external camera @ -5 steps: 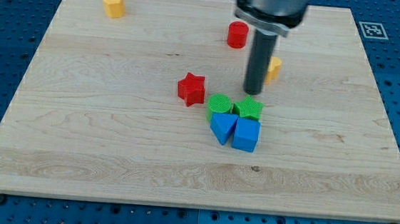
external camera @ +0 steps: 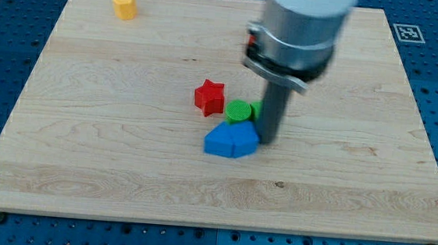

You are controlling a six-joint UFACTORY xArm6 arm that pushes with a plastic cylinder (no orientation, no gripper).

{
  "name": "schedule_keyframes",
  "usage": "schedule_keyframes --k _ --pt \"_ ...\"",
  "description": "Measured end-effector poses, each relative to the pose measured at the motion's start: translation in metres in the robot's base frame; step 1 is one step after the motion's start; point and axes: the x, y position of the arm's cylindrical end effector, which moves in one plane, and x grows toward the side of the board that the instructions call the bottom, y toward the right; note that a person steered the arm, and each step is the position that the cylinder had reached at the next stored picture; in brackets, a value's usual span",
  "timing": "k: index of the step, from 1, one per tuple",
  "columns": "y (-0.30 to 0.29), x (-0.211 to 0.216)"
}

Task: Push the green star to the top of the red circle

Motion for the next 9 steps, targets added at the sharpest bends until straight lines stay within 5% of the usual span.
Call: schedule_keyframes --k 1,4,9 --pt "-0.032 -0.049" --pt "0.02 -0.019" --pt "0.099 -0.059"
